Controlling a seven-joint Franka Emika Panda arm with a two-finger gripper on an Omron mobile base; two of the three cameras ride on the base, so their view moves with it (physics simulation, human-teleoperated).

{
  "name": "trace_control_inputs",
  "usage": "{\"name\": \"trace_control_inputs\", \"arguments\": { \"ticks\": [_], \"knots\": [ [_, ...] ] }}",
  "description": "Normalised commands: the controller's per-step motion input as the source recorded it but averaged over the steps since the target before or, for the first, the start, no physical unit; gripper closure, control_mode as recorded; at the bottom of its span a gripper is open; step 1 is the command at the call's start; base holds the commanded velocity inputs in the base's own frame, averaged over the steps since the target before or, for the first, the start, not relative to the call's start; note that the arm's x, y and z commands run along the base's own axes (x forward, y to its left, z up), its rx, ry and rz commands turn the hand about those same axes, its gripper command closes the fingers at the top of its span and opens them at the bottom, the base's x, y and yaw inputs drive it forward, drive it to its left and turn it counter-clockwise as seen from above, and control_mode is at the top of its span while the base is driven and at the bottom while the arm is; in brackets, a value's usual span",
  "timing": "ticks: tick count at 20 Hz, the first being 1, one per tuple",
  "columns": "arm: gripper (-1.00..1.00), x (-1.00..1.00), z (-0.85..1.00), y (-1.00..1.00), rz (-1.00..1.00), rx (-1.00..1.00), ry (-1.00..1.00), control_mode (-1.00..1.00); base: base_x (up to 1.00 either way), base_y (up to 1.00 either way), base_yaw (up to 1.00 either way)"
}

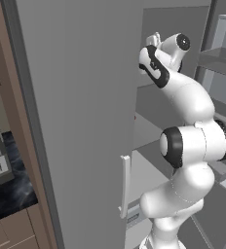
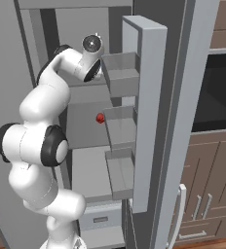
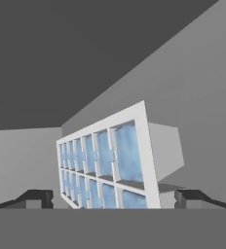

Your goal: Open the freezer door, pick up the ice cube tray from the freezer, and place it on the dining counter.

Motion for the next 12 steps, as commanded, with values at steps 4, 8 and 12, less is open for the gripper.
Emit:
{"name": "trace_control_inputs", "arguments": {
  "ticks": [4, 8, 12],
  "knots": [
    [-1.00, 0.00, -0.16, 0.00, 0.00, 0.00, 0.00, -1.00, 0.00, 0.00, 0.00],
    [-1.00, 0.01, -0.09, 0.00, 0.00, 0.00, 0.00, -1.00, 0.00, 0.00, 0.00],
    [-1.00, 0.07, -0.15, 0.00, 0.00, 0.00, 0.00, -1.00, 0.00, 0.00, 0.00]
  ]
}}
